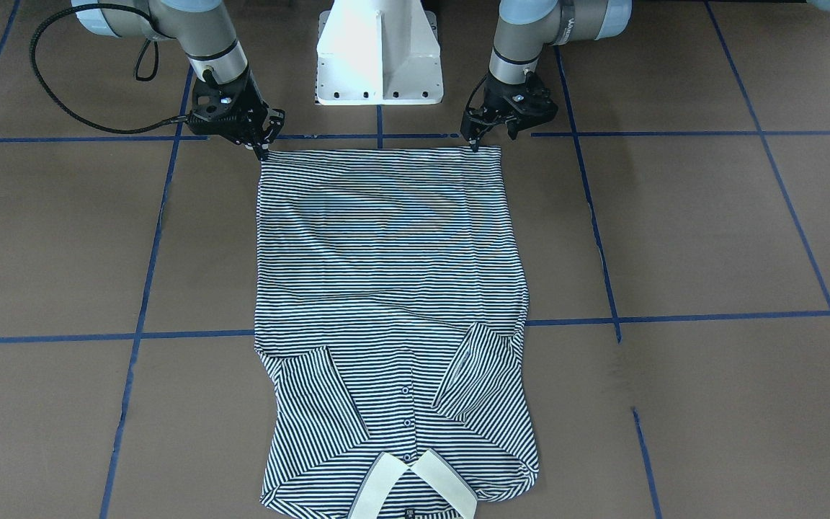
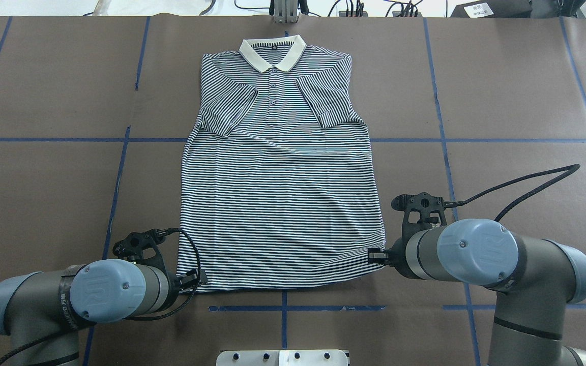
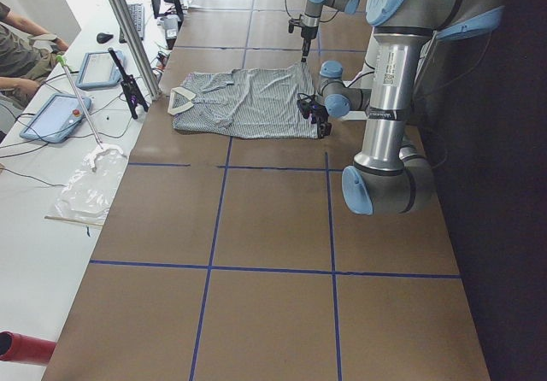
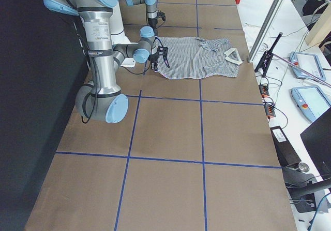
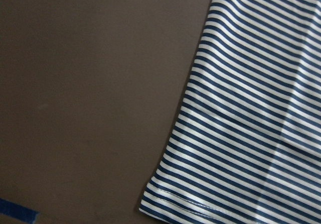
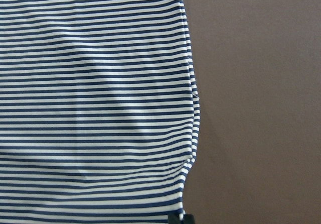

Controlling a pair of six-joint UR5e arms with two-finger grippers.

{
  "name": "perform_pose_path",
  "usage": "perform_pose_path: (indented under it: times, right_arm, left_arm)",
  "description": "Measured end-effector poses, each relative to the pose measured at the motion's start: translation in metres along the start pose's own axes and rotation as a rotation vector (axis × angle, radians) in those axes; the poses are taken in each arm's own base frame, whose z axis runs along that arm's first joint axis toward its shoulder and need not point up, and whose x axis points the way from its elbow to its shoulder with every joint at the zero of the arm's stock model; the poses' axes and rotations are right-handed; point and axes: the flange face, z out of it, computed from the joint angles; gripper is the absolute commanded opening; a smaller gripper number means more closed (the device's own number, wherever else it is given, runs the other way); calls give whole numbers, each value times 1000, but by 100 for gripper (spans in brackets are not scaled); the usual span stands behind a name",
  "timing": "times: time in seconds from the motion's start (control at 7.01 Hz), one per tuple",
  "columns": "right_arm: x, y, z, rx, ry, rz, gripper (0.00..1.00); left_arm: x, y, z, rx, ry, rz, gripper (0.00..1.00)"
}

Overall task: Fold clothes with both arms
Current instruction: 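Grasp the hem corners with both grippers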

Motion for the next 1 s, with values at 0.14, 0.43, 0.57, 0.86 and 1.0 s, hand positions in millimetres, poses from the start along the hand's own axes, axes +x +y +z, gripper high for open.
perform_pose_path:
  times: [0.14, 0.43, 0.57, 0.86, 1.0]
  right_arm:
    - [-2, 0, -1, 1, -5, -1, 0]
    - [-4, -1, -3, 2, -9, 0, 0]
    - [-4, -1, -4, 3, -11, -1, 0]
    - [-5, -1, -5, 4, -15, -1, 0]
    - [-5, -2, -6, 4, -16, 0, 0]
  left_arm:
    - [0, 0, 2, 4, -4, -1, 83]
    - [1, -1, 3, 7, -5, -6, 82]
    - [1, -2, 4, 9, -6, -9, 82]
    - [0, -5, 6, 15, -11, -14, 76]
    - [0, -6, 7, 17, -13, -15, 62]
